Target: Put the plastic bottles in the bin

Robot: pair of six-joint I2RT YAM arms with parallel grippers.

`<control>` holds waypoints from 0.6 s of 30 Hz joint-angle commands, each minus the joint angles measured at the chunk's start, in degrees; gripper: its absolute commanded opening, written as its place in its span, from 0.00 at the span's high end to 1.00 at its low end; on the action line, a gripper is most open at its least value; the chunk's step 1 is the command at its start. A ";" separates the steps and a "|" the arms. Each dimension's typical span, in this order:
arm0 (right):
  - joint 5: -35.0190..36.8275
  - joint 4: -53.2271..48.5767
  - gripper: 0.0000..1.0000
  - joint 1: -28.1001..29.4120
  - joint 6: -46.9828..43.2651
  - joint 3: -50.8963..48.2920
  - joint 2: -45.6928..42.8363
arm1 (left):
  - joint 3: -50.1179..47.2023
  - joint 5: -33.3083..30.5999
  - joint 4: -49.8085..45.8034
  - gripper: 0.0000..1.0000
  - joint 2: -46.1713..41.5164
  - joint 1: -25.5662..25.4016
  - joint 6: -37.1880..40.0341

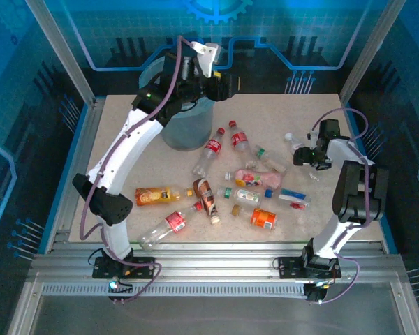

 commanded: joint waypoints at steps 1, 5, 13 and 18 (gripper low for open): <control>-2.19 -1.47 0.24 -1.68 -0.06 1.15 1.47 | 1.28 1.08 -0.98 0.30 0.80 -0.48 -1.00; -3.19 -1.71 0.26 -2.56 0.08 1.37 1.76 | 1.66 1.25 -1.38 0.30 0.99 -0.48 -0.85; -4.68 -1.83 0.35 -2.82 0.80 1.95 2.08 | 2.59 1.33 -2.48 0.30 0.89 -0.51 0.02; -3.51 -3.33 0.24 -2.82 0.73 3.58 4.43 | 3.41 1.62 -2.61 0.30 1.12 -0.52 -0.31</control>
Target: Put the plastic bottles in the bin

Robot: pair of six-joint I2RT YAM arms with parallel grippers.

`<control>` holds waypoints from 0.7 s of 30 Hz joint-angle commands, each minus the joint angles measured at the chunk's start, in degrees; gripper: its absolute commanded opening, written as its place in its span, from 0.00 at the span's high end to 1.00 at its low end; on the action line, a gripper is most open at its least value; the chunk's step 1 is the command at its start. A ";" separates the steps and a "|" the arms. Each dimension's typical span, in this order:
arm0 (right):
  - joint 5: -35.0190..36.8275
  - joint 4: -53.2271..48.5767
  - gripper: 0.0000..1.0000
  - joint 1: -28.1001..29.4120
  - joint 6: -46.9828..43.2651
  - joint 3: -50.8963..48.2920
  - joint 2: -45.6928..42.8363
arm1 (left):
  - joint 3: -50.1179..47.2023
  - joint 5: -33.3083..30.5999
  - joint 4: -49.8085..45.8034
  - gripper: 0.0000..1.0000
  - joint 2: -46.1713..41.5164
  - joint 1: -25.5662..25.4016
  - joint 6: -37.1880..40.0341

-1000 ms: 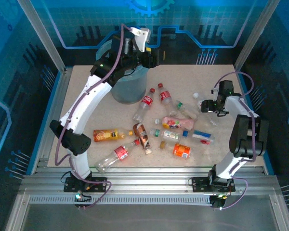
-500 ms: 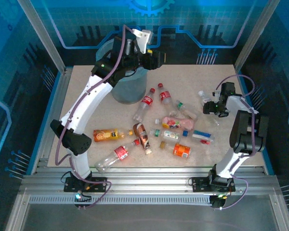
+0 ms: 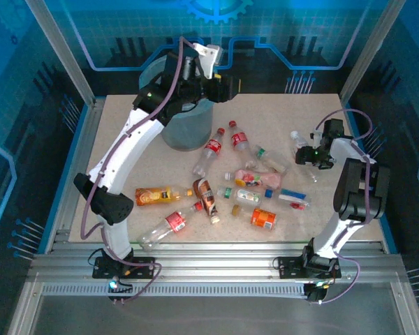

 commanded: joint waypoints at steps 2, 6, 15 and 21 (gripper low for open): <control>-0.46 -3.14 0.25 -0.92 0.29 2.47 3.48 | 2.23 1.38 -0.60 0.30 0.43 -0.36 -0.37; -1.47 -2.22 0.30 -0.89 0.92 2.39 3.82 | 2.32 1.35 -1.26 0.30 0.37 -0.34 0.29; -1.16 -1.03 0.44 -0.13 3.00 1.17 -1.64 | 1.36 0.92 -0.48 0.30 -0.45 -0.26 0.84; 0.04 0.85 0.46 3.54 4.73 0.72 -11.13 | 0.99 0.52 0.08 0.30 -1.06 -0.18 -0.55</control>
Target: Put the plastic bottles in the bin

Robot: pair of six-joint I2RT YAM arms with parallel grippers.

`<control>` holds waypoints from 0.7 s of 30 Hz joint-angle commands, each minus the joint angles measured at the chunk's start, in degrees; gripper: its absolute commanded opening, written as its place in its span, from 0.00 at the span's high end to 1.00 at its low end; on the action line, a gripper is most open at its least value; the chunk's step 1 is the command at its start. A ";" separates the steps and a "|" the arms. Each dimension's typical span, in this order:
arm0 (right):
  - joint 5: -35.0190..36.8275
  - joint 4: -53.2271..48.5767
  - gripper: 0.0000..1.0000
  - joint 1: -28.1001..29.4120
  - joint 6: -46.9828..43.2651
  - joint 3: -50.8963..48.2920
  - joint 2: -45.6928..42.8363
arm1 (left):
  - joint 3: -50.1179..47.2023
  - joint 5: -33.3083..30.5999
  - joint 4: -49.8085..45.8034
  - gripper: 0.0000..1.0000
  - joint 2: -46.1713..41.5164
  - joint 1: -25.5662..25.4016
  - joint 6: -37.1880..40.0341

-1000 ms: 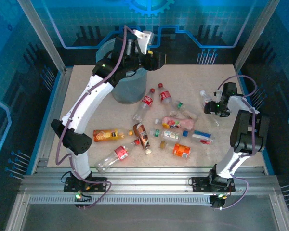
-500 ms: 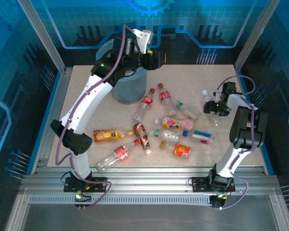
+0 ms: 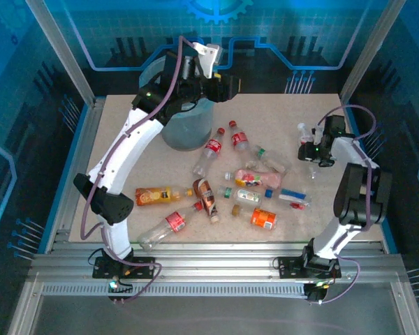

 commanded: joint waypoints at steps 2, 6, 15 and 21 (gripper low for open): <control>0.46 1.63 0.46 3.84 2.18 0.58 -8.53 | -0.50 0.12 1.28 0.30 -1.74 -0.03 -1.38; 0.62 2.52 0.47 8.80 2.40 2.26 -14.06 | -1.56 0.48 2.38 0.30 -2.63 0.00 -3.13; -12.88 9.59 0.48 23.33 -3.09 6.48 -22.70 | -2.41 7.02 2.86 0.30 -3.31 2.21 -12.17; -22.56 14.30 0.50 28.78 -3.54 7.66 -25.57 | -5.19 12.89 6.20 0.38 -4.95 4.26 -17.84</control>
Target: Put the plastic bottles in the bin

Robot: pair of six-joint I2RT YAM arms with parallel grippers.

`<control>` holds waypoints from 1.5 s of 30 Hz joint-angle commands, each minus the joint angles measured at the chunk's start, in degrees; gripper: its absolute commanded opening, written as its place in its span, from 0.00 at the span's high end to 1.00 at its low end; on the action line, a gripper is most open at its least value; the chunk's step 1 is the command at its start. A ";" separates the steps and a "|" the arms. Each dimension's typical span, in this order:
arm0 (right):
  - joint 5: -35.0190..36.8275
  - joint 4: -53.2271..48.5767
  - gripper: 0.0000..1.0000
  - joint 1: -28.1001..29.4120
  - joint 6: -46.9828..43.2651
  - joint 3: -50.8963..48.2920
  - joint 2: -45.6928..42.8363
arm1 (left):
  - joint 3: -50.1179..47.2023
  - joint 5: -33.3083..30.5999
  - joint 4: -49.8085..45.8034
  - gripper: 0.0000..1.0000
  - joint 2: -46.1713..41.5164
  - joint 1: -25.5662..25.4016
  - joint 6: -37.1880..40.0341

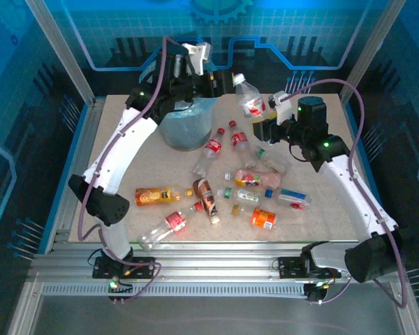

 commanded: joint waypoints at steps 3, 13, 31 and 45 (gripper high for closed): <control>-8.80 2.94 0.49 4.13 -3.58 4.32 -1.16 | -1.56 6.83 4.39 0.42 -3.56 0.76 -5.24; -6.49 -0.39 0.50 7.13 -2.74 8.32 0.58 | -3.16 8.89 5.51 0.42 -5.86 0.72 -5.53; -2.80 -4.45 0.50 8.55 -1.35 11.24 1.80 | -15.24 5.65 9.46 0.54 -15.19 0.70 -3.98; 2.49 -7.00 0.29 12.51 -2.99 12.26 2.11 | -13.56 2.73 7.68 0.91 -14.57 1.25 -1.10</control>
